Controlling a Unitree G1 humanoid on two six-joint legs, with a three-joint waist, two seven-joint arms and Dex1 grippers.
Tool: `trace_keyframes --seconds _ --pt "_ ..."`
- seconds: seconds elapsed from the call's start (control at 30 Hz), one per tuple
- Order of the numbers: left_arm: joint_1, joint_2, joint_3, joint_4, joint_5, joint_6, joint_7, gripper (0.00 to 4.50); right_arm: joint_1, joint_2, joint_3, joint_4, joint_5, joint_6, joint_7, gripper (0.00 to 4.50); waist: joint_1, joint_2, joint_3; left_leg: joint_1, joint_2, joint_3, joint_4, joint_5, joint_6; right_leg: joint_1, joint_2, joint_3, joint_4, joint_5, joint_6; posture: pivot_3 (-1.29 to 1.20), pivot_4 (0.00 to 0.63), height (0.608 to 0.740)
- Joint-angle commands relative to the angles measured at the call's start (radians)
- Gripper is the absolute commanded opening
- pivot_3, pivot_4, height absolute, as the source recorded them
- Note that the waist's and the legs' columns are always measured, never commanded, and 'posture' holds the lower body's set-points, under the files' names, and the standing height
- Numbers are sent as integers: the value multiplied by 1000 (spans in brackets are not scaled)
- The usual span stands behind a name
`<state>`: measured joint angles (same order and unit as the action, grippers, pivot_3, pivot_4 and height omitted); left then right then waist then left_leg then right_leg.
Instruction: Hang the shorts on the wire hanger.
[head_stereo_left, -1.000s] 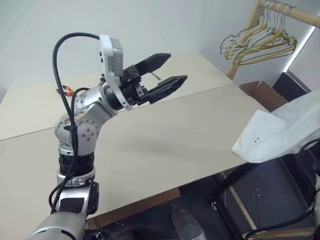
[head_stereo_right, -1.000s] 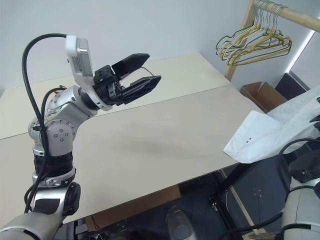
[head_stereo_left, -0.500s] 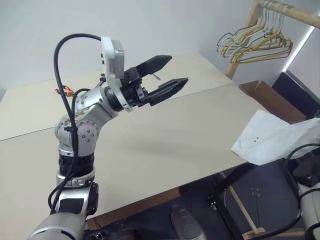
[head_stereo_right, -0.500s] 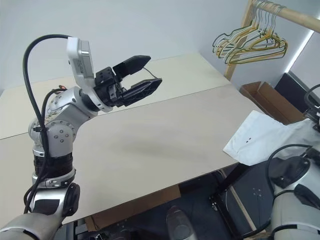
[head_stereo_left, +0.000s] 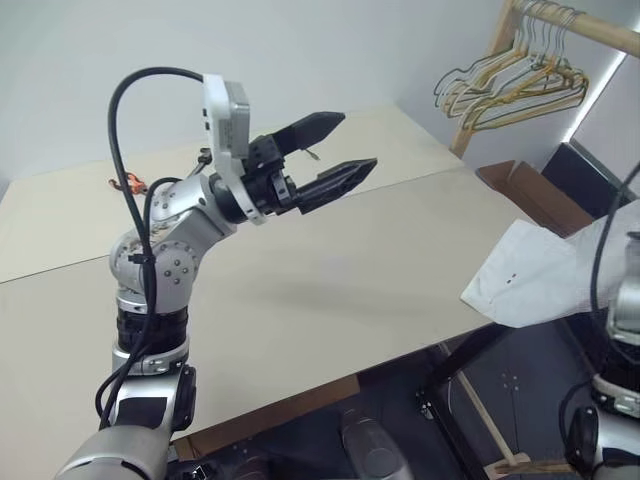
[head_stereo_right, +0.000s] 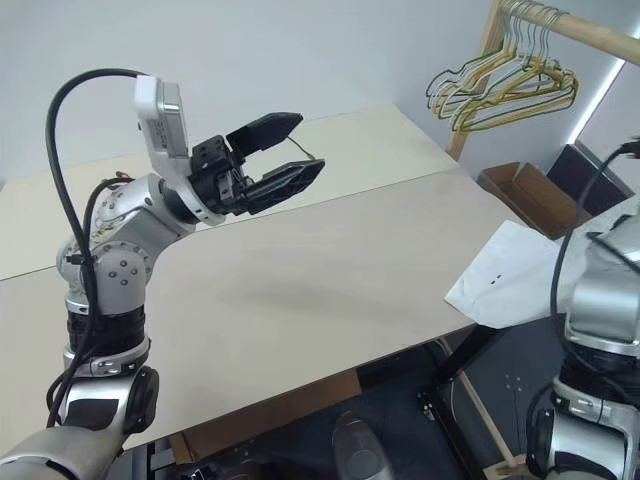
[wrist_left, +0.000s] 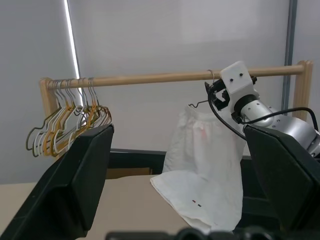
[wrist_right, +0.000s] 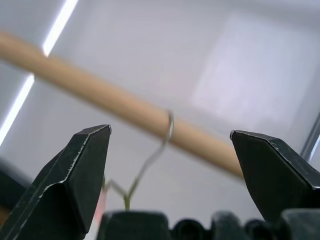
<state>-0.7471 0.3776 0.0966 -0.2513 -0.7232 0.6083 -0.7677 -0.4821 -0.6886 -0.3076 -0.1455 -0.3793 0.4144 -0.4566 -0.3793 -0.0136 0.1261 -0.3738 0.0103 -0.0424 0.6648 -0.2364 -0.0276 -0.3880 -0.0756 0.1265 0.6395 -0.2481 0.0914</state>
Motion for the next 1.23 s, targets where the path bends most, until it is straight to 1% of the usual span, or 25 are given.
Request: trace_keyframes --seconds 0.03,0.1,0.17,0.2,0.27,0.33,0.4,0.5,0.57,0.63,0.77,0.83,0.93,1.07,1.17,1.23 --pt "42 15 10 -23 65 -45 62 4500 -36 24 78 -80 82 -175 140 4451 -2 -1 0 0 0 0 -1 0 0 1 0 0 0 0 0 -232 51 740" --pt "87 40 14 -49 94 -51 79 4500 -62 66 105 -75 212 -235 281 4451 -3 -3 -1 2 0 -1 -1 0 0 2 1 0 0 0 0 -213 50 740" --pt "141 81 10 -83 125 -61 74 4500 -84 97 120 -72 356 -249 445 4451 0 -5 -1 3 1 -2 -1 0 0 3 2 0 0 1 0 -182 51 740" --pt "172 112 13 -104 122 -50 56 4500 -93 115 125 -75 423 -224 515 4451 5 -5 -1 4 1 -2 -1 0 0 2 2 0 0 1 0 -173 51 740" --pt "236 176 26 -151 96 -34 4 4500 -112 119 137 -78 564 -97 674 4451 17 -5 -1 3 1 -3 -1 0 0 1 2 -1 0 1 0 -143 51 740" --pt "290 225 42 -195 83 -15 -2 4500 -120 114 157 -68 658 -56 809 4451 47 -6 0 1 1 -4 -1 0 0 0 1 -2 0 1 0 -104 53 740" --pt "360 276 73 -248 75 -5 -6 4500 -130 98 204 -43 726 -36 972 4451 76 -7 0 1 1 -5 -1 0 0 -1 1 -3 0 1 0 -46 54 740" --pt "432 324 126 -306 28 11 -19 4500 -131 81 229 -9 815 -46 1176 4451 129 -7 0 2 3 -6 -1 0 0 -1 3 -4 0 1 -1 3 51 740" --pt "487 358 173 -342 -14 24 -41 4500 -132 47 274 8 834 -59 1319 4451 172 -8 1 2 3 -6 -1 0 0 -1 3 -5 0 1 -2 52 60 740" --pt "539 391 203 -364 -30 27 -58 4500 -138 25 309 23 838 -65 1414 4451 209 -10 2 2 3 -6 -1 0 0 -1 3 -5 0 1 -2 73 67 740" --pt "617 425 228 -384 -13 17 -46 4500 -142 14 327 36 841 -72 1506 4451 278 -13 5 2 4 -6 -1 0 0 -2 3 -7 -1 0 -4 111 70 740" --pt "639 432 225 -391 -6 17 -36 4500 -138 15 322 37 837 -73 1521 4451 312 -14 5 2 4 -6 -1 0 0 -3 3 -7 -1 0 -4 120 72 740" --pt "649 427 229 -401 -34 37 -16 4500 -129 15 313 28 837 -65 1529 4451 346 -15 5 1 4 -6 -1 0 0 -3 3 -8 -1 0 -5 122 73 740" --pt "658 425 222 -403 -36 37 -2 4500 -103 13 305 1 836 -60 1526 4451 368 -15 6 1 4 -6 -1 0 0 -3 3 -9 -1 0 -6 109 81 740" --pt "658 443 211 -389 -20 33 -14 4500 -79 10 298 -24 839 -53 1518 4451 368 -15 6 1 4 -6 -1 0 0 -3 3 -10 -1 0 -7 99 84 740" --pt "652 439 215 -377 -37 32 -20 4500 -63 8 291 -40 840 -48 1510 4451 367 -15 6 0 4 -6 -1 0 0 -4 3 -10 -1 0 -7 88 86 740"
